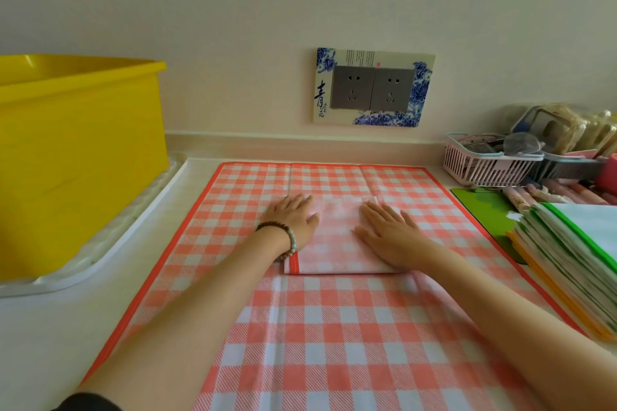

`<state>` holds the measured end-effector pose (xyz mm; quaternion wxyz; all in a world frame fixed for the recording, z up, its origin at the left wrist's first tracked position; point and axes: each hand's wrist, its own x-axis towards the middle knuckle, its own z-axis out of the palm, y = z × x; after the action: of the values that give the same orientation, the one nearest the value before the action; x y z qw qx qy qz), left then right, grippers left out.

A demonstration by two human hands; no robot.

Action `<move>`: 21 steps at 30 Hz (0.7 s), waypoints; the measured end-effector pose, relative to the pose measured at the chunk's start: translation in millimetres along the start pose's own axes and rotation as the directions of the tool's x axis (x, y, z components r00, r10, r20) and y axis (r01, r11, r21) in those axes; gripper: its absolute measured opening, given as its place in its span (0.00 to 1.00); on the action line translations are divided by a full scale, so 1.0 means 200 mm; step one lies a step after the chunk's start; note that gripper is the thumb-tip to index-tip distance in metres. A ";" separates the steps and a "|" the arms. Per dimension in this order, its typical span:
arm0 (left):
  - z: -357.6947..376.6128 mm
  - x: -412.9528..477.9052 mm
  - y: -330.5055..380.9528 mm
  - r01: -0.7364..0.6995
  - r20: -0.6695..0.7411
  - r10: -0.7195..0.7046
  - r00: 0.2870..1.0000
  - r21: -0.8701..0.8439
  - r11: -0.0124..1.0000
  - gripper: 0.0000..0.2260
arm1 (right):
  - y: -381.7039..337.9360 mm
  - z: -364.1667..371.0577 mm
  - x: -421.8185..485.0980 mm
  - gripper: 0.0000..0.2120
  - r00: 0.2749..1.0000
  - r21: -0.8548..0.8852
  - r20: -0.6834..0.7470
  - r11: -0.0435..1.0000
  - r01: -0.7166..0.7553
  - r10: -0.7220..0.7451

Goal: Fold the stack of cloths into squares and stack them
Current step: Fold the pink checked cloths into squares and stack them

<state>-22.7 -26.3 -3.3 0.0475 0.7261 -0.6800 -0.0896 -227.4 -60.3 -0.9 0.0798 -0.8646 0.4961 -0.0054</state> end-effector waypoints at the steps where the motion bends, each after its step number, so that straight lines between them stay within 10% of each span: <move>1: 0.00 0.00 0.00 -0.001 -0.002 0.001 1.000 -0.002 1.000 0.24 | -0.01 -0.01 0.02 0.29 1.000 0.000 -0.025 1.000 0.008 -0.008; 21: 0.02 0.03 -0.01 0.001 -0.025 -0.001 1.000 -0.005 1.000 0.25 | 0.03 0.00 0.23 0.26 0.999 0.077 -0.042 0.997 -0.022 0.025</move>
<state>-20.8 -31.3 -8.6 0.0577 0.7274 -0.6788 -0.0823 -208.4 -102.0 -5.5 0.1022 -0.8546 0.5074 -0.0421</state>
